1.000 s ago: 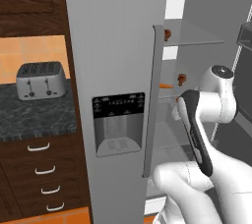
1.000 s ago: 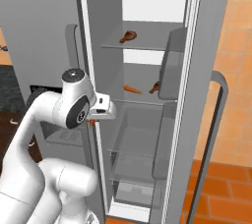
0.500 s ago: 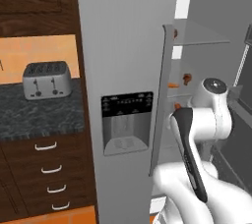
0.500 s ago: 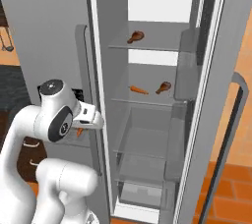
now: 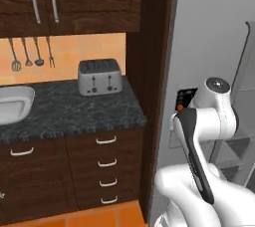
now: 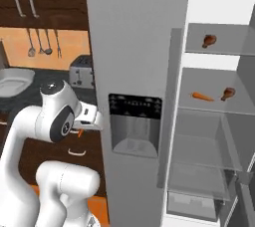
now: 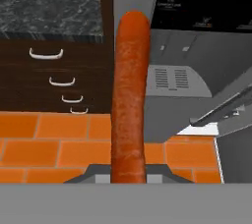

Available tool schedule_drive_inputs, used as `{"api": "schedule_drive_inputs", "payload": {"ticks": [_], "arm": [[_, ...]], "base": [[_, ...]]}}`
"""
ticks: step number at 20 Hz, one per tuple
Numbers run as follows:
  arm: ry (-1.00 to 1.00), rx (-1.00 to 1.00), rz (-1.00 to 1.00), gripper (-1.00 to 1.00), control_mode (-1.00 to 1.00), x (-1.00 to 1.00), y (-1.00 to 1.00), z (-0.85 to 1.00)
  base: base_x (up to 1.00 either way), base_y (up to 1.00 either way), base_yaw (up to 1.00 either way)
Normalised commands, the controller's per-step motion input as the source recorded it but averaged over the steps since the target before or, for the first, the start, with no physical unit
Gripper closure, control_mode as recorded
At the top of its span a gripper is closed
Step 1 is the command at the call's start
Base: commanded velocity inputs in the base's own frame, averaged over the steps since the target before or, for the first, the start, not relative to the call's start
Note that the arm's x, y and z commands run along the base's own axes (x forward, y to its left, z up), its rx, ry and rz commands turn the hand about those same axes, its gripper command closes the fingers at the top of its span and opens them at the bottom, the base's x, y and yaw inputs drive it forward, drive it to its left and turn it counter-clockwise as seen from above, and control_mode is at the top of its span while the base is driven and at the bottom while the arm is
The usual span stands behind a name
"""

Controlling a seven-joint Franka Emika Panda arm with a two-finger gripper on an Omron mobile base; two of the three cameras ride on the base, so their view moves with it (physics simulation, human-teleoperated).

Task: Place one carrot and one chicken drumstick in each tupperware on the nearby counter, to pack two identical lunches.

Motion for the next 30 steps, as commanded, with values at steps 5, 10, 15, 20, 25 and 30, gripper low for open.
{"api": "schedule_drive_inputs", "payload": {"ticks": [5, 10, 15, 20, 25, 30], "arm": [[0.0, 0.0, 0.0, 1.0, 1.0, 0.0, 0.0, 0.0], [0.0, 0.0, 0.0, 1.0, 1.0, 0.0, 0.0, 0.0], [0.0, 0.0, 0.0, 1.0, 1.0, 0.0, 0.0, 0.0], [0.0, 0.0, 0.0, 1.0, 1.0, 0.0, 0.0, 0.0], [-0.03, 0.0, 0.01, 1.0, -1.0, 0.32, 0.1, -0.05], [-0.07, 0.0, 0.09, 1.0, -1.0, 1.0, 0.0, -0.02]], "base": [[0.03, 1.0, 0.0], [0.26, 1.0, 0.01], [0.61, 1.0, 0.0], [0.18, 1.0, 0.0], [0.14, 0.55, 0.0], [0.0, 0.0, 0.0]]}}
